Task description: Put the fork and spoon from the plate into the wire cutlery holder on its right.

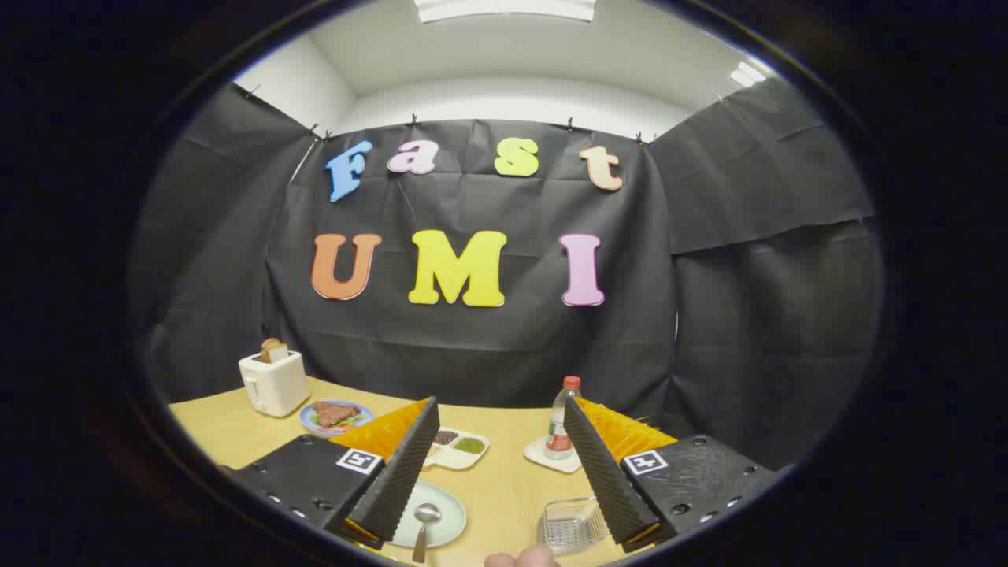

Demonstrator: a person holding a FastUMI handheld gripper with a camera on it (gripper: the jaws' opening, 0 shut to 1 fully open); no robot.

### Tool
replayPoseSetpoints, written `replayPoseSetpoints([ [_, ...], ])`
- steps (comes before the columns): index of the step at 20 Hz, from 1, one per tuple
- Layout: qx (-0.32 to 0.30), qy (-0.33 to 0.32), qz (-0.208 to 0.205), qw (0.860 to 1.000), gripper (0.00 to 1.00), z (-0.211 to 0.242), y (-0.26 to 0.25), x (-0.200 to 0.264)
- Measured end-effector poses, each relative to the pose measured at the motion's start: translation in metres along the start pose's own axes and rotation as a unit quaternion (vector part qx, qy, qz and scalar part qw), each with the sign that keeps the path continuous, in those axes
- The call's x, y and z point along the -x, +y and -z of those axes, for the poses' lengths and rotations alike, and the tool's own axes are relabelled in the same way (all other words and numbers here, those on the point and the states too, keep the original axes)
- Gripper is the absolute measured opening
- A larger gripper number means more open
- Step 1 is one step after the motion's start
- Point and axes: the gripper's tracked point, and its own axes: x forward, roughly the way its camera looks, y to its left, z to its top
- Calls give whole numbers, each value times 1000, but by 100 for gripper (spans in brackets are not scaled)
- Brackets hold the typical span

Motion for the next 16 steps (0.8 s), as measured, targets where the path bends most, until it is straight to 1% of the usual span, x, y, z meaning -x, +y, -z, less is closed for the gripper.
replayPoseSetpoints([
  [16, -9, 10, -5, 1000, 95, 10, 2, 0],
])
